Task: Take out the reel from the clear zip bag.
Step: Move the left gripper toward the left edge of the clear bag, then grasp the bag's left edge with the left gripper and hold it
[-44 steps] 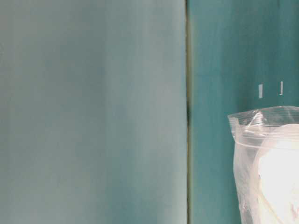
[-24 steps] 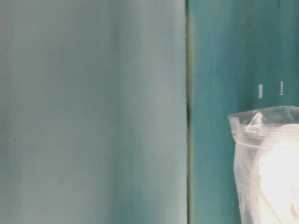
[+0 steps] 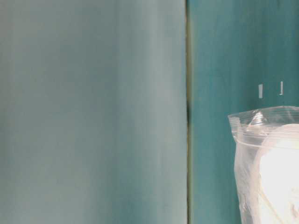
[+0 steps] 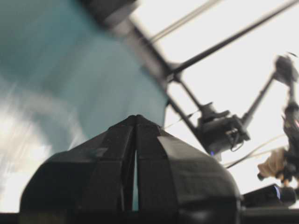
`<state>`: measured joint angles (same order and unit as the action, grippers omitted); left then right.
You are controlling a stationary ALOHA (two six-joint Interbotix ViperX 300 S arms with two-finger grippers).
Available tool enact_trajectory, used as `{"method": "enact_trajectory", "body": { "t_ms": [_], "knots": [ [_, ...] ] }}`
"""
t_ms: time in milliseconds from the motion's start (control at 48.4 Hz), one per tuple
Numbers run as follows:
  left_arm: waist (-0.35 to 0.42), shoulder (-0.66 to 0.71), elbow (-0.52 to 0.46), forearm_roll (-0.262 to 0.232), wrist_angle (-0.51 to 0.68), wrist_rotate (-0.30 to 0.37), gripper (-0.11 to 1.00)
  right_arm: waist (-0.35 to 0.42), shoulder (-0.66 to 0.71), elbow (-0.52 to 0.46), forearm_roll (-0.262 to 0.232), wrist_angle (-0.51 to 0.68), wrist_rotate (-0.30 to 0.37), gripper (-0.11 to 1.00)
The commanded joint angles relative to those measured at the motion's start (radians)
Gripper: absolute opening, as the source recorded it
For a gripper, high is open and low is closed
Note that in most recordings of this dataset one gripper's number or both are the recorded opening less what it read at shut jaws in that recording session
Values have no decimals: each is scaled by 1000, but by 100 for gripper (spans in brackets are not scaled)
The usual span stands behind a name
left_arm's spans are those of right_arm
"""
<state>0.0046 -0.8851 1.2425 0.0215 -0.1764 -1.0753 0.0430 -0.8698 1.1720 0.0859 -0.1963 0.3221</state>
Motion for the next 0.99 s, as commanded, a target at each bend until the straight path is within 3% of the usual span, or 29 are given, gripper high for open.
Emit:
{"method": "enact_trajectory", "body": {
  "t_ms": [0,103,330,661,785,971],
  "knots": [
    [0,21,11,5,26,-97,-1,3,12,-18,2,-12,11,0],
    [2,37,41,5,55,-172,-1,3,14,-18,2,-14,11,0],
    [9,51,54,6,169,-172,-1,5,14,-18,2,-14,11,0],
    [32,52,98,6,156,-170,2,3,41,-17,2,-17,11,0],
    [35,61,101,6,164,-172,26,3,46,-18,2,-25,9,0],
    [35,107,100,6,190,-178,80,3,46,-17,2,-26,11,0]
  ]
}}
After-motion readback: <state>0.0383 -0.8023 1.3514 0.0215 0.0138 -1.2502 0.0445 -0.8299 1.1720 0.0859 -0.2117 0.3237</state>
